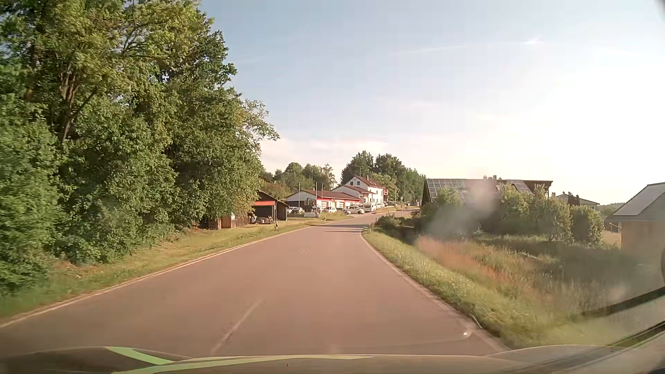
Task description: Follow the waypoints while adhering to traffic rules and regulations
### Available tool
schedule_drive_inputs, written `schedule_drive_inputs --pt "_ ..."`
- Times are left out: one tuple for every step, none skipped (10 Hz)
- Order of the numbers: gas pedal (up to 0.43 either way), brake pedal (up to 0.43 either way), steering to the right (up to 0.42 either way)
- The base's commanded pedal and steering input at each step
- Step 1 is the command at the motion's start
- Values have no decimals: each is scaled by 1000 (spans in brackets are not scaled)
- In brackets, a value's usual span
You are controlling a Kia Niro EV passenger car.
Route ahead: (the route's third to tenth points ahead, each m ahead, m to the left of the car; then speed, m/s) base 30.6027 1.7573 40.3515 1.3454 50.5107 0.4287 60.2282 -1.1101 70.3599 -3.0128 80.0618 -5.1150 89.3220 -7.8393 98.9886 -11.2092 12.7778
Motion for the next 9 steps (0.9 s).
schedule_drive_inputs --pt "59 0 1" --pt "59 0 1" --pt "59 0 1" --pt "59 0 1" --pt "59 0 2" --pt "59 0 2" --pt "59 0 3" --pt "59 0 3" --pt "59 0 4"
